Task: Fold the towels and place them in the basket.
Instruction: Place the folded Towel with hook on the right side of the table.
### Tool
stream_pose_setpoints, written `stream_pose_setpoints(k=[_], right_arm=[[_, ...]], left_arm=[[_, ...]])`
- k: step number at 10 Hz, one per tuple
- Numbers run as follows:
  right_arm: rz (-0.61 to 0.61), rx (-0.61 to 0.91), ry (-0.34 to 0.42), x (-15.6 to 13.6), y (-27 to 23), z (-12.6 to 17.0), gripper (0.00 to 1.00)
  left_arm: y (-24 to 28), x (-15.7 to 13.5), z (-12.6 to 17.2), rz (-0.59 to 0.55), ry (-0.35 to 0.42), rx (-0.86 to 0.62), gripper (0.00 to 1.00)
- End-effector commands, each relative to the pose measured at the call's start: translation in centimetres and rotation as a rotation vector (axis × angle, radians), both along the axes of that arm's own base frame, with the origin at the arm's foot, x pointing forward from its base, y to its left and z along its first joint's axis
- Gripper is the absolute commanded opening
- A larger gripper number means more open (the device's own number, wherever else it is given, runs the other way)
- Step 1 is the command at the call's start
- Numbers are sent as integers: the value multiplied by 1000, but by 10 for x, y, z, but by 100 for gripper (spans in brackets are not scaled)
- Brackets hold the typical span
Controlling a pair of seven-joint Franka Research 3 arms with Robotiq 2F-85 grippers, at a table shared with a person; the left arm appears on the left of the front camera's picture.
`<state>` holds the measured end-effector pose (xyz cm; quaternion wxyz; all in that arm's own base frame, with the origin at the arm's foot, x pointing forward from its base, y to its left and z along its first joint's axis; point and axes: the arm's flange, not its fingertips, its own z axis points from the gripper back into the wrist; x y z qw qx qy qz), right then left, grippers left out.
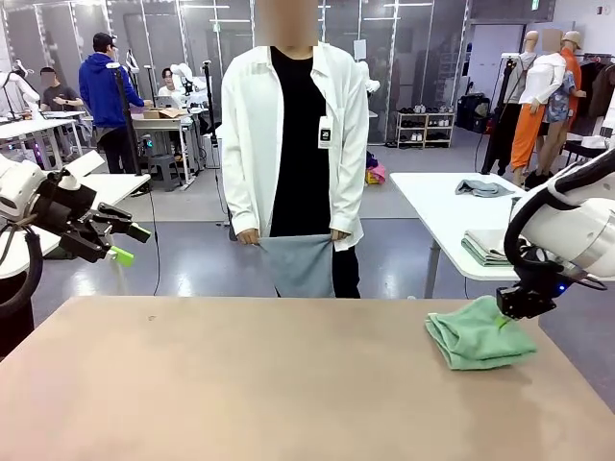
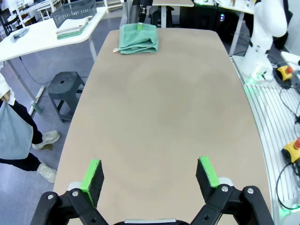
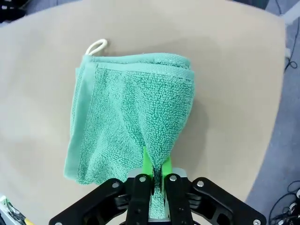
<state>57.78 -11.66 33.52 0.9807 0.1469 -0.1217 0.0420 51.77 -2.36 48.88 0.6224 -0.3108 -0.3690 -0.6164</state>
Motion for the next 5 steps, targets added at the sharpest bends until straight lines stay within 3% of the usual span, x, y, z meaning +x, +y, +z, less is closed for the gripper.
stream_pose_setpoints(k=[1,3,4,5], right_arm=[[12,13,-17,5,-20,4,8],[26,5,-14,6,-35,1,8],[43,11,-22,5,-35,-2,28],[45,4,-35,6,-36,-4,28]], left_arm=[[0,-1,1,-8,-14,1,100],[0,-1,1,-8,-14,1,100],[0,-1,1,-8,-14,1,100],[0,-1,1,-8,-14,1,100]])
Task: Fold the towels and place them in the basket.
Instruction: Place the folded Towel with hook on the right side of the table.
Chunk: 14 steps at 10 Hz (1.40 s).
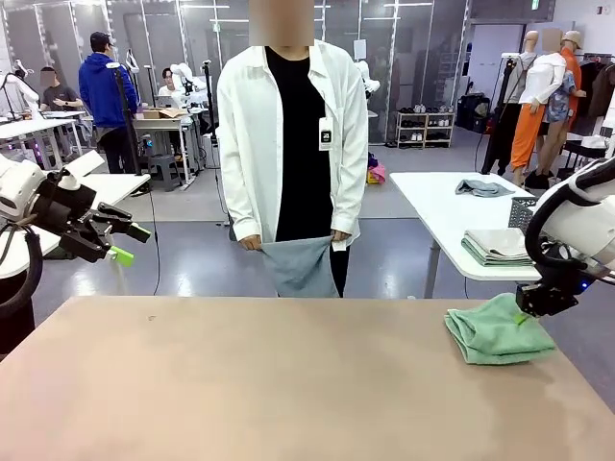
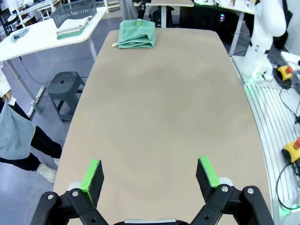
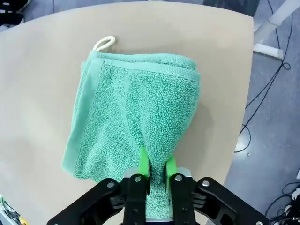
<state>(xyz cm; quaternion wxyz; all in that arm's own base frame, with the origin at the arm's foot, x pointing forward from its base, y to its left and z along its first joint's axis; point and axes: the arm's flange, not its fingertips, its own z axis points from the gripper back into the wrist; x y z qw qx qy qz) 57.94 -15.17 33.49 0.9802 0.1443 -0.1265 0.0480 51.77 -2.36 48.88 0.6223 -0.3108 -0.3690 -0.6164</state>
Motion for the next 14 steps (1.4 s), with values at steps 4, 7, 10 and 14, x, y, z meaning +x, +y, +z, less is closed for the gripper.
stream_pose_setpoints(k=[4,7,10,14], right_arm=[[7,-54,-27,5,-5,-1,50],[-29,-115,-35,-5,-4,24,100],[-57,-167,-44,-42,25,91,100],[-141,-117,-127,-139,101,227,100]], left_arm=[[0,-1,1,-8,-14,1,100],[0,-1,1,-8,-14,1,100],[0,-1,1,-8,-14,1,100],[0,-1,1,-8,-14,1,100]])
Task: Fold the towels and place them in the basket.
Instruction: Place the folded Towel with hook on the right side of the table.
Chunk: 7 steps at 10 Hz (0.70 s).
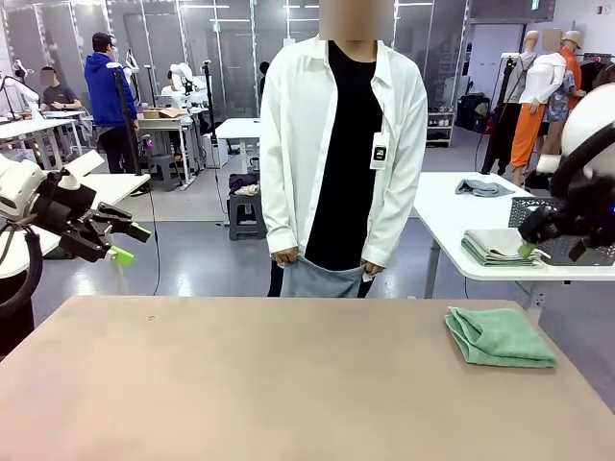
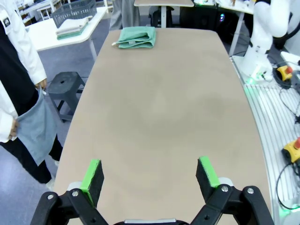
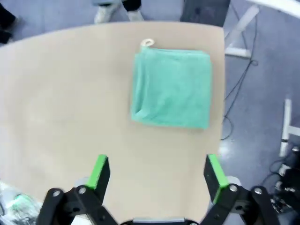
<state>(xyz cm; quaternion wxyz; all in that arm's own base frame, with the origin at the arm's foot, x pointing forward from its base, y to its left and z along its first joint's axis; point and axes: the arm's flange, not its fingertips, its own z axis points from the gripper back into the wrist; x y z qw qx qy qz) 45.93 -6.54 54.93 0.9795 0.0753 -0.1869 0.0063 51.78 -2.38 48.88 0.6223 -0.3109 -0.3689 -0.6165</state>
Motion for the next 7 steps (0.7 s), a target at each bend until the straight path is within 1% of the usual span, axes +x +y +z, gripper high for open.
stream_pose_setpoints(k=[1,2,3,5,6,7], right_arm=[[-13,9,-43,-36,25,32,100],[7,-1,-72,-50,28,49,100],[43,-3,-59,-60,30,57,100],[90,-28,-45,-68,35,57,100],[48,5,-77,-67,36,72,100],[48,5,-77,-67,36,72,100]], left_arm=[[0,-1,1,-8,-14,0,100],[0,-1,1,-8,-14,0,100],[0,-1,1,-8,-14,0,100],[0,-1,1,-8,-14,0,100],[0,-1,1,-8,-14,0,100],[0,-1,1,-8,-14,0,100]])
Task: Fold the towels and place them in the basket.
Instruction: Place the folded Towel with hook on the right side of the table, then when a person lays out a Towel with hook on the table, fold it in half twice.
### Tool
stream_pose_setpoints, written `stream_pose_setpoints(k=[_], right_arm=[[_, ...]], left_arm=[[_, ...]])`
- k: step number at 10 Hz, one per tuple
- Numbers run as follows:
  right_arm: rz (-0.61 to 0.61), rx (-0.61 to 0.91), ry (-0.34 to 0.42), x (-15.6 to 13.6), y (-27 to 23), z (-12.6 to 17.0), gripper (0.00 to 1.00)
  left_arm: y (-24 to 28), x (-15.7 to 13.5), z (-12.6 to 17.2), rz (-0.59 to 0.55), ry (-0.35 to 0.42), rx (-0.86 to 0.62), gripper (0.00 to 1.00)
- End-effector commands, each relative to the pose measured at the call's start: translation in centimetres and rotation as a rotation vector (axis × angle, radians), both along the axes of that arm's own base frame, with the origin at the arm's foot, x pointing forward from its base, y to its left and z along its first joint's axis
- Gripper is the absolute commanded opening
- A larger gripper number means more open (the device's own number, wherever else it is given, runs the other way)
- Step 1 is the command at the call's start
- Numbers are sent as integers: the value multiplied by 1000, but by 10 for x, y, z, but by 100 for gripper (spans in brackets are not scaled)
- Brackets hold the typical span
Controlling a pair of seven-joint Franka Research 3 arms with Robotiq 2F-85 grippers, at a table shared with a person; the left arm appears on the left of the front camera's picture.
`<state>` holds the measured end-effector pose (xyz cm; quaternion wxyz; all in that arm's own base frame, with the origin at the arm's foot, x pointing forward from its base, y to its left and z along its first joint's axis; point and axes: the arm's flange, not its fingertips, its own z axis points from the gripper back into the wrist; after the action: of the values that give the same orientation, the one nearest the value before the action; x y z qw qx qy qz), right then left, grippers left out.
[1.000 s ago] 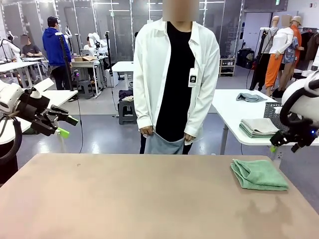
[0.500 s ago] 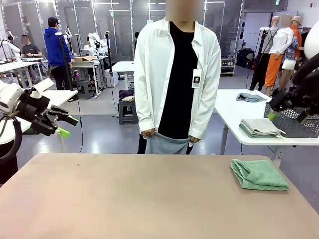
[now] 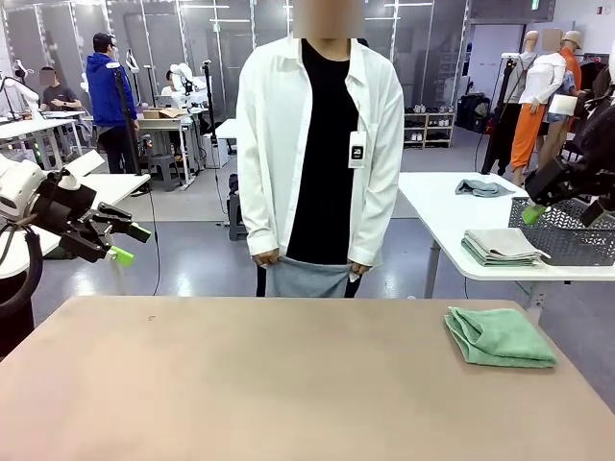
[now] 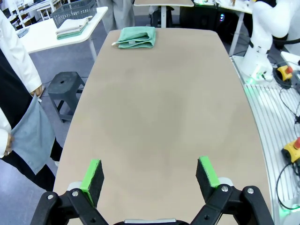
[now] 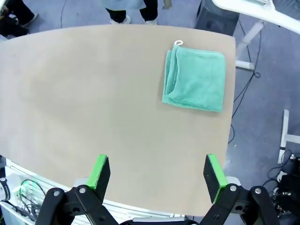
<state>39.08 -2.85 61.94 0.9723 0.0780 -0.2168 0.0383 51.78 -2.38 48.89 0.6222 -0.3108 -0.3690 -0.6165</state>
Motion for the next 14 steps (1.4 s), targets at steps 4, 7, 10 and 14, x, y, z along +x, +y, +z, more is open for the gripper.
stream_pose_setpoints(k=[4,7,10,14], right_arm=[[-11,11,-11,1,-1,2,100],[-11,11,-11,1,-1,2,100],[-11,11,-11,1,-1,2,100],[-11,11,-11,1,-1,2,100]], left_arm=[[0,-1,1,-8,-14,0,100],[0,-1,1,-8,-14,0,100],[0,-1,1,-8,-14,0,100],[0,-1,1,-8,-14,0,100]])
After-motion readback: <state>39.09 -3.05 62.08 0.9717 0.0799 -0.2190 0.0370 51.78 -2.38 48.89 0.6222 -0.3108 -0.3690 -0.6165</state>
